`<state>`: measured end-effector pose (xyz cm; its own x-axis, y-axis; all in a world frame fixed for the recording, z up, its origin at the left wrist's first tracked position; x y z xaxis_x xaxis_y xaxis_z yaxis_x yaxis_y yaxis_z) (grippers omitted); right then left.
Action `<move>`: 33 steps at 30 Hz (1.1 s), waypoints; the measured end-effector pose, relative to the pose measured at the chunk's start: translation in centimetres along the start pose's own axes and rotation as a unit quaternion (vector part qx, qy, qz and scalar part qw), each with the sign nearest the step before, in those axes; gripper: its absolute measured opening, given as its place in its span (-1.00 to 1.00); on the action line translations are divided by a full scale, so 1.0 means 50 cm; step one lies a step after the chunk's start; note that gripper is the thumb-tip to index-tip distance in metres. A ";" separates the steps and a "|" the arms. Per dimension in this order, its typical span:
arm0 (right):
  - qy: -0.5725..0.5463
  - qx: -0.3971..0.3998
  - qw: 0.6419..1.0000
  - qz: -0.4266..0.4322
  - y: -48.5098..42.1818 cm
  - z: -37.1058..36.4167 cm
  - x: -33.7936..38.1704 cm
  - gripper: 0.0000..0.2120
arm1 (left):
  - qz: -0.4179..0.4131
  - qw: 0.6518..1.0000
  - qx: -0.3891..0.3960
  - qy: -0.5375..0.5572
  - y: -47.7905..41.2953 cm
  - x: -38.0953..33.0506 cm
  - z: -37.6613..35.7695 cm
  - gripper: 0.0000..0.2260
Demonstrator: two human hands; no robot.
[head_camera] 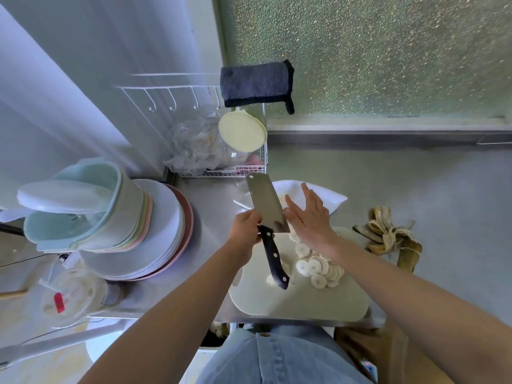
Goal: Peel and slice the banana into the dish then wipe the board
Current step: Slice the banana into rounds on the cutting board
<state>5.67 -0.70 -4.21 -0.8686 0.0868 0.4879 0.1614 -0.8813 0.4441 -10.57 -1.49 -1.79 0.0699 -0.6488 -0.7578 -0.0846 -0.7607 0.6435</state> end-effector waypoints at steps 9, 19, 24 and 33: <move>-0.097 0.114 0.987 0.066 0.081 0.030 0.056 -0.19 | -0.022 0.999 0.002 0.032 -0.026 -0.002 -0.021 -0.75; -0.314 -0.053 0.948 -0.008 0.105 0.040 0.023 -0.73 | 0.105 0.976 -0.011 0.191 -0.065 -0.001 -0.054 -0.58; -0.390 -0.019 0.920 0.006 0.117 0.037 0.007 -0.71 | 0.116 0.967 0.017 0.227 -0.075 -0.005 -0.069 -0.41; -0.404 -0.034 0.914 -0.029 0.112 0.052 -0.019 -0.76 | 0.029 0.998 -0.001 -0.059 -0.071 -0.006 -0.067 -0.78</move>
<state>8.59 -4.52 -0.25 -0.2415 0.4245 0.8726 0.0735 -0.8887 0.4527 -6.97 1.35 -3.49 -0.0523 -0.6845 -0.7272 -0.0832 -0.7227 0.6862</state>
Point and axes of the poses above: each hand's wrist, its own y-axis away from the middle knuckle, its own z-axis out of the back of the hand, x = y × z, the point moved 1 cm from there along -y, towards the middle knuckle, and after that the axes turned 6 degrees about x, right-handed, at the moved point
